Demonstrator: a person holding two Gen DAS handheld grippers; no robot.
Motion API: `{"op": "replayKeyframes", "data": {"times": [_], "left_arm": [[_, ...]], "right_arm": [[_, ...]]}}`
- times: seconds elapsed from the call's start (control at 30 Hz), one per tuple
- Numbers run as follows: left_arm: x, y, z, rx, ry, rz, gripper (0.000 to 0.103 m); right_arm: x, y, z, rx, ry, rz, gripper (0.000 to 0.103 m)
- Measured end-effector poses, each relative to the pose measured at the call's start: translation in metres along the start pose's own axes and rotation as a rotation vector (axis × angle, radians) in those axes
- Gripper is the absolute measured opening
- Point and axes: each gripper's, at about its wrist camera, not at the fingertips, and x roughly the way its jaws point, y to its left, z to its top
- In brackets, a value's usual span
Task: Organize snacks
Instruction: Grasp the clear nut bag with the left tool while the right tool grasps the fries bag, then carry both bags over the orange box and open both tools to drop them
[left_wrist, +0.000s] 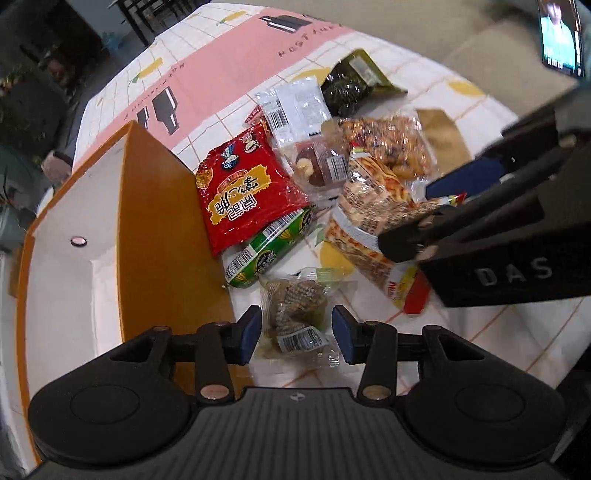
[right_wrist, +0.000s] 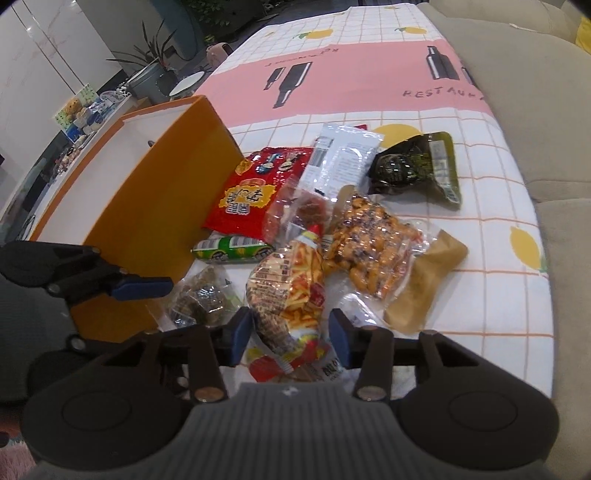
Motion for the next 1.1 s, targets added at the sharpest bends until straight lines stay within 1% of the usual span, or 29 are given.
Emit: {"op": "replayKeyframes", "data": {"times": [0.03,0.13,0.17,0.2,0.23,0.33,0.4,0.47,0.63,0.77,0.87,1.1], "left_arm": [[0.002,-0.001,0.0,0.005,0.003,0.005,0.054],[0.005,-0.003,0.0,0.029,0.004,0.028,0.054],[0.006,-0.003,-0.001,0.034,0.004,0.034,0.054],[0.007,-0.005,-0.001,0.04,0.002,0.043,0.054],[0.009,-0.006,-0.001,0.05,0.005,0.053,0.054],[0.017,-0.007,-0.003,0.055,0.032,0.052,0.054],[0.018,-0.008,-0.004,0.064,0.022,0.06,0.053],[0.018,-0.009,-0.005,0.057,0.011,0.065,0.051],[0.015,-0.005,-0.008,-0.011,-0.019,0.058,0.049],[0.004,-0.001,-0.012,-0.062,-0.052,0.054,0.048],[-0.009,0.002,-0.015,-0.115,-0.086,0.05,0.048],[-0.046,0.017,-0.018,-0.241,-0.18,0.009,0.048]], "right_arm": [[0.003,0.001,0.001,0.001,0.0,0.005,0.045],[0.012,0.002,0.001,0.013,0.01,0.027,0.045],[0.013,0.001,0.0,0.017,0.014,0.031,0.043],[0.014,0.001,0.0,0.017,0.013,0.036,0.037],[0.013,0.001,-0.001,0.016,0.012,0.045,0.036],[0.012,0.0,-0.003,0.021,0.012,0.038,0.03],[0.011,-0.003,-0.003,0.041,0.011,0.044,0.024],[0.009,-0.005,-0.004,0.057,0.008,0.053,0.023],[0.004,0.001,-0.005,0.015,-0.011,0.034,0.019],[-0.009,0.005,-0.005,-0.02,-0.045,0.012,0.017],[-0.02,0.003,-0.005,-0.011,-0.066,0.001,0.017],[-0.048,0.004,-0.006,-0.001,-0.13,-0.015,0.016]]}}
